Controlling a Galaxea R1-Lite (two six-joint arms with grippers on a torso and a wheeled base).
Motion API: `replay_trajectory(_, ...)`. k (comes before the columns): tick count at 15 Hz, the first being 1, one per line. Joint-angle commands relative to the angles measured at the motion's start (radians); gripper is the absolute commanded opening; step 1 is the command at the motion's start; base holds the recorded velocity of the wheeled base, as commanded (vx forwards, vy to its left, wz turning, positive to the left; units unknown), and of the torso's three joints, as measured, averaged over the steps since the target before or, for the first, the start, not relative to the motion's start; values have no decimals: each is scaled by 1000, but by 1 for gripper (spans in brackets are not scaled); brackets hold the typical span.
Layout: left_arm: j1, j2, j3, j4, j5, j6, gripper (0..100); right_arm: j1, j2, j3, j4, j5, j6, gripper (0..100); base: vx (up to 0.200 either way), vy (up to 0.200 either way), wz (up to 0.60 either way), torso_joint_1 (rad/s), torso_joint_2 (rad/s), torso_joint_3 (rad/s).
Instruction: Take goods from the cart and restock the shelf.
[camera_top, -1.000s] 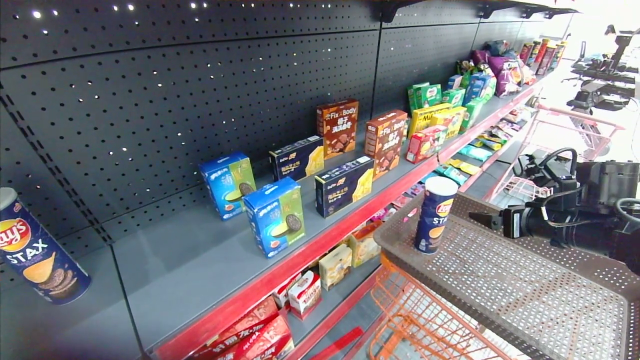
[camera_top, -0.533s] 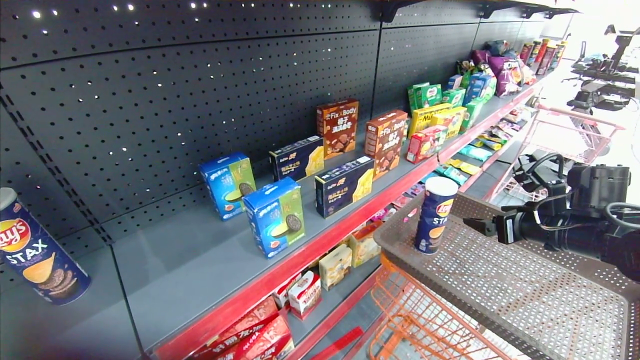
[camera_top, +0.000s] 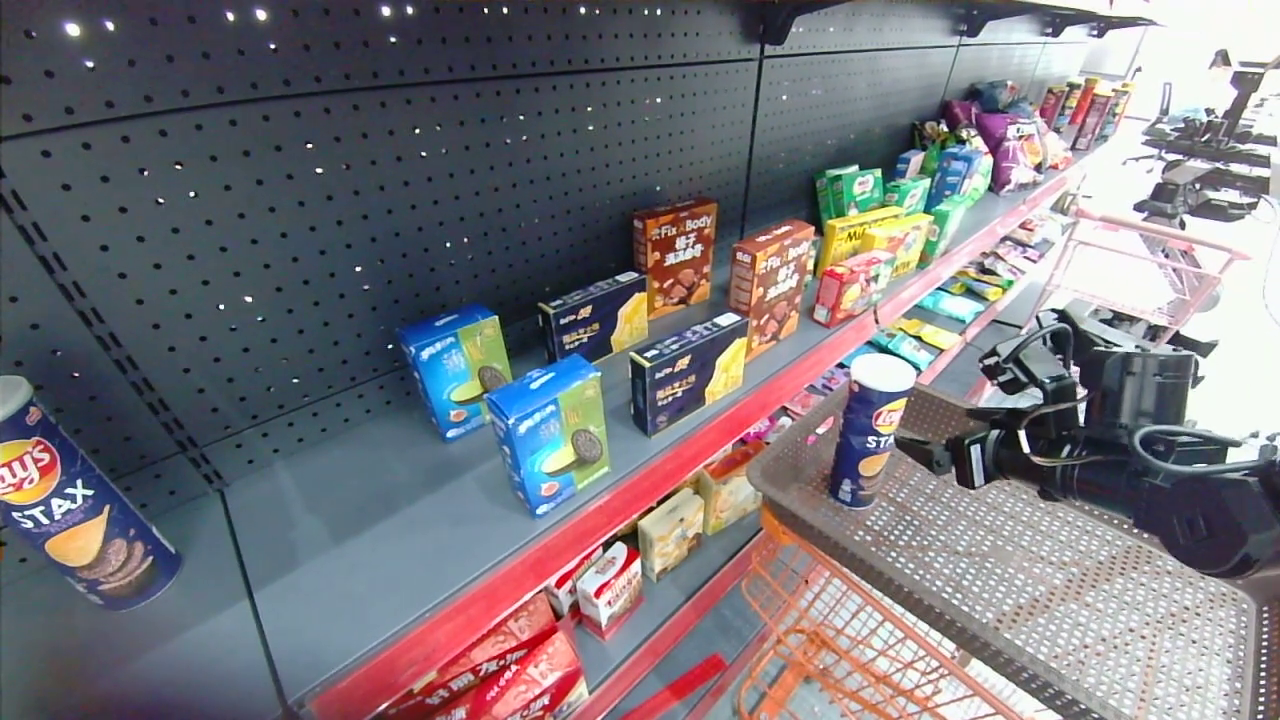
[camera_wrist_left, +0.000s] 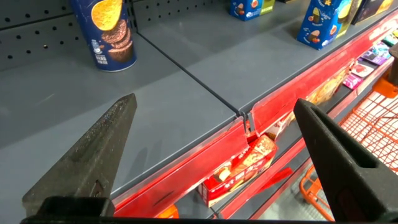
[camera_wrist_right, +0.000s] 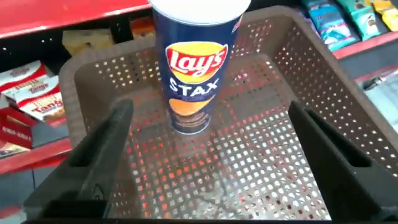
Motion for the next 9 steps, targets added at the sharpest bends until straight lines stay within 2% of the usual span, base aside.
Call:
replay_trajectory(1,0,1,0,0,0,0,100,0,55,-20,-41,1,3,100,0,0,0,0,0,0)
replay_trajectory(2,0,0,0,0,0,0,100,6,95,-29,-115,1,5,100,0,0,0,0,0,0)
replay_trajectory(5,0,0,0,0,0,0,100,29,142,-51,-156,4,5,100,0,0,0,0,0,0)
replay_trajectory(9,0,0,0,0,0,0,100,67,185,-39,-280,11,66,100,0,0,0,0,0,0)
